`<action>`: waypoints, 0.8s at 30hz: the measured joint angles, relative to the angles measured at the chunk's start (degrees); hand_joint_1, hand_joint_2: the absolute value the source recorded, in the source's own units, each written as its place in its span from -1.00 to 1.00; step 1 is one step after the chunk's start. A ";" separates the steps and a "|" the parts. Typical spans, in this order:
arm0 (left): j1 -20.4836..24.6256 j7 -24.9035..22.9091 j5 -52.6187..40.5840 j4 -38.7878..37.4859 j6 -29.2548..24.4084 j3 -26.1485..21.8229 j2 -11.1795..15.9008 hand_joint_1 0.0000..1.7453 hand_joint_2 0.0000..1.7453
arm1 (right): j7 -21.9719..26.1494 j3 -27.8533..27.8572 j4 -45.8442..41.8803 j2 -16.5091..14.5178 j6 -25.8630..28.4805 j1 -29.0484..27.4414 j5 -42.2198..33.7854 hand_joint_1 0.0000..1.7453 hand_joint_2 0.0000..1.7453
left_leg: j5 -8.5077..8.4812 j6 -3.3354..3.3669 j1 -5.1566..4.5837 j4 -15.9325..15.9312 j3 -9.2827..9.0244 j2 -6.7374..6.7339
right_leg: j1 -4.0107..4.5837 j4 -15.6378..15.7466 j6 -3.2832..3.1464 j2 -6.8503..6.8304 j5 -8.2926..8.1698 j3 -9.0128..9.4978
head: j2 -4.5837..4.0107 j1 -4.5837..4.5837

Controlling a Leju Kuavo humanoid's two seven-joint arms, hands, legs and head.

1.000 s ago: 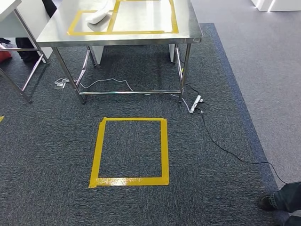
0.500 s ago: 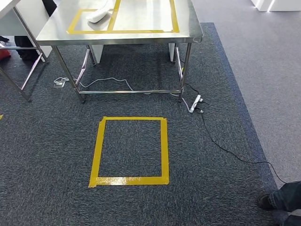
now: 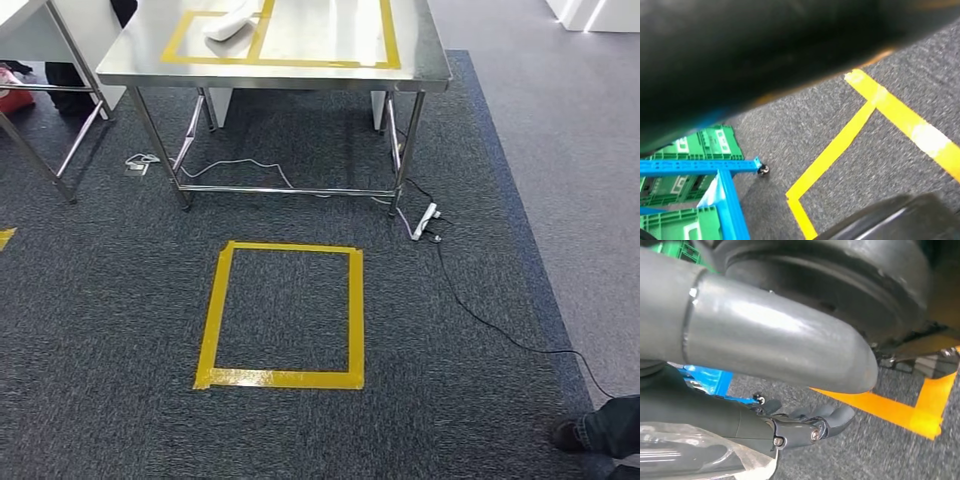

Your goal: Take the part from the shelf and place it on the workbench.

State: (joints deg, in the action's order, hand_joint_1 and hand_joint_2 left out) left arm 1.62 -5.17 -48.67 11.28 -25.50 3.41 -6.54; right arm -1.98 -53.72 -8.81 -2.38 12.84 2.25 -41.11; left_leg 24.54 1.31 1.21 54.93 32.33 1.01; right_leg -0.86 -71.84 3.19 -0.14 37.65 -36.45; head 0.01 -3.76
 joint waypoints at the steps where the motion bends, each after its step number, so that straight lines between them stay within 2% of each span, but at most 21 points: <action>1: -0.09 0.00 0.04 -0.01 0.02 0.00 -0.04 -1.00 -1.00 | -0.04 -0.04 0.00 0.00 0.02 -0.07 -0.01 -1.00 -1.00 | -0.13 -0.22 0.10 0.08 0.16 0.45 | -0.21 -0.08 0.21 0.02 -0.58 0.17 | 0.01 0.01; 2: -0.13 0.01 0.10 -0.02 0.03 0.00 -0.07 -1.00 -1.00 | -0.08 -0.11 0.00 0.00 0.01 -0.12 -0.01 -1.00 -1.00 | -0.25 -0.47 0.25 0.19 0.29 1.00 | -0.45 2.33 0.41 0.17 -2.18 1.59 | 0.01 0.00; 3: -0.11 0.00 0.15 -0.03 0.04 0.00 -0.10 -1.00 -1.00 | -0.10 -0.20 0.00 0.00 0.02 -0.15 -0.01 -1.00 -1.00 | -0.34 -0.79 0.43 0.37 0.42 1.61 | -0.77 6.42 0.65 0.81 -4.23 3.92 | 0.00 -0.01; 4: -0.05 0.00 0.20 -0.03 0.04 0.00 -0.11 -1.00 -1.00 | -0.12 -0.28 0.00 -0.01 0.02 -0.16 -0.01 -1.00 -1.00 | -0.40 -1.21 0.50 0.64 0.65 2.22 | -1.06 10.83 0.85 2.23 -5.66 6.28 | 0.00 -0.10; 5: 0.03 0.00 0.23 -0.03 0.04 0.00 -0.13 -1.00 -1.00 | -0.12 -0.35 0.00 -0.02 0.02 -0.18 -0.01 -1.00 -1.00 | -0.48 -1.69 0.51 0.90 0.92 2.83 | -1.27 14.05 0.71 3.43 -6.50 7.94 | 0.00 -0.14; 6: 0.09 -0.01 0.25 -0.03 0.04 0.00 -0.13 -1.00 -1.00 | -0.12 -0.39 0.00 -0.03 0.01 -0.22 -0.01 -1.00 -1.00 | -0.60 -2.19 0.50 1.09 1.19 3.37 | -1.33 15.82 0.40 4.36 -6.71 8.81 | 0.00 -0.16; 7: 0.09 -0.01 0.26 -0.03 0.04 0.00 -0.12 -1.00 -1.00 | -0.15 -0.43 0.00 -0.04 0.01 -0.24 -0.01 -1.00 -1.00 | -0.80 -2.69 0.51 1.12 1.41 3.91 | -1.22 16.22 -0.11 4.67 -6.47 8.94 | 0.00 -0.18; 9: -0.11 -0.01 0.28 -0.06 0.03 -0.01 -0.11 -1.00 -1.00 | -0.19 -0.45 0.00 -0.04 0.03 -0.28 -0.01 -1.00 -1.00 | -1.13 -3.45 0.76 1.07 1.68 4.54 | -1.01 15.91 -1.30 3.33 -6.74 8.77 | -0.01 -0.08; 10: -0.23 -0.01 0.31 -0.08 0.04 -0.01 -0.11 -1.00 -1.00 | -0.20 -0.46 0.00 -0.04 0.06 -0.28 -0.01 -1.00 -1.00 | -0.58 -3.64 0.82 1.77 2.03 3.86 | -0.93 15.87 -1.85 2.58 -6.91 8.70 | -0.01 0.06; 11: -0.27 -0.01 0.32 -0.09 0.04 -0.01 -0.11 -1.00 -1.00 | -0.18 -0.46 0.00 -0.04 0.08 -0.31 -0.01 -1.00 -1.00 | 0.78 -3.67 0.81 3.63 2.82 2.78 | -0.84 15.90 -2.36 1.76 -7.10 8.62 | -0.01 0.35; 13: -0.13 -0.02 0.33 -0.09 0.05 0.00 -0.12 -1.00 -1.00 | -0.15 -0.46 0.00 -0.04 0.10 -0.42 0.00 -1.00 -1.00 | 5.34 -3.57 0.63 10.84 5.65 0.42 | -0.44 15.90 -3.04 -0.01 -7.29 8.33 | -0.01 0.97; 14: -0.07 -0.03 0.32 -0.09 0.07 0.00 -0.13 -1.00 -1.00 | -0.14 -0.47 0.01 -0.04 0.10 -0.50 0.01 -1.00 -1.00 | 7.48 -3.53 0.54 15.04 7.18 0.02 | -0.20 15.88 -3.18 -0.93 -7.32 8.17 | -0.01 1.16; 15: -0.08 -0.09 0.32 -0.09 0.08 -0.01 -0.13 -1.00 -1.00 | -0.14 -0.48 0.01 -0.04 0.10 -0.54 0.04 -1.00 -1.00 | 8.75 -3.45 0.45 18.06 8.09 -0.14 | 0.02 15.86 -3.27 -1.82 -7.33 8.01 | -0.01 1.21; 16: -0.15 -0.17 0.32 -0.09 0.10 -0.01 -0.13 -1.00 -1.00 | -0.14 -0.50 0.01 -0.04 0.10 -0.52 0.09 -1.00 -1.00 | 8.99 -3.27 0.34 19.19 8.06 -0.25 | 0.25 15.84 -3.32 -2.65 -7.33 7.94 | -0.01 1.23; 17: -0.24 -0.26 0.32 -0.09 0.13 -0.02 -0.13 -1.00 -1.00 | -0.14 -0.55 0.01 -0.04 0.10 -0.45 0.13 -1.00 -1.00 | 8.09 -2.94 0.19 17.75 6.80 -0.41 | 0.46 15.83 -3.35 -3.41 -7.33 8.08 | -0.01 1.25; 18: -0.29 -0.35 0.31 -0.09 0.14 -0.02 -0.12 -1.00 -1.00 | -0.14 -0.62 0.01 -0.04 0.13 -0.35 0.17 -1.00 -1.00 | 6.50 -2.44 -0.07 14.41 4.64 -0.89 | 0.64 15.83 -3.38 -4.11 -7.31 8.30 | -0.01 1.27; 20: -0.20 -0.50 0.26 -0.09 0.14 -0.02 -0.04 -1.00 -1.00 | -0.14 -0.78 0.00 -0.07 0.24 -0.20 0.21 -1.00 -1.00 | 3.81 -1.08 -0.99 6.35 0.10 -3.76 | 1.03 15.74 -3.28 -5.40 -7.20 8.68 | -0.01 1.29; 21: -0.11 -0.63 0.25 -0.09 0.14 -0.02 -0.01 -1.00 -1.00 | -0.14 -0.83 0.00 -0.09 0.39 -0.17 0.22 -1.00 -1.00 | 3.26 -0.56 -1.47 3.85 -1.13 -5.10 | 1.16 15.64 -3.13 -6.06 -7.16 8.62 | -0.01 1.30; 22: -0.07 -0.78 0.24 -0.09 0.14 -0.02 0.02 -1.00 -1.00 | -0.13 -0.86 0.00 -0.11 0.55 -0.16 0.23 -1.00 -1.00 | 3.21 -0.23 -1.85 2.64 -1.55 -5.94 | 1.25 15.56 -2.94 -6.70 -7.13 8.54 | -0.01 1.28; 23: -0.10 -0.92 0.24 -0.10 0.14 -0.02 0.05 -1.00 -1.00 | -0.13 -0.87 0.00 -0.13 0.70 -0.13 0.22 -1.00 -1.00 | 3.28 -0.13 -2.05 2.41 -1.43 -5.83 | 1.33 15.50 -2.71 -7.37 -7.12 8.49 | -0.01 1.28; 24: -0.20 -1.02 0.24 -0.11 0.15 -0.02 0.05 -1.00 -1.00 | -0.12 -0.89 0.00 -0.13 0.86 -0.05 0.22 -1.00 -1.00 | 3.14 -0.01 -2.00 2.27 -1.31 -5.16 | 1.26 15.54 -2.43 -7.79 -7.03 8.48 | 0.00 1.31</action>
State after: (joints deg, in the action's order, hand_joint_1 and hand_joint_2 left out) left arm 1.41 -6.19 -48.43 11.17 -25.35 3.39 -6.48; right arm -2.10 -54.61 -8.81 -2.51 13.70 2.20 -40.89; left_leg 27.68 1.30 -0.79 57.21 31.02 -4.15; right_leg 0.40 -56.30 0.75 -7.93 30.63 -27.97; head 0.01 -2.45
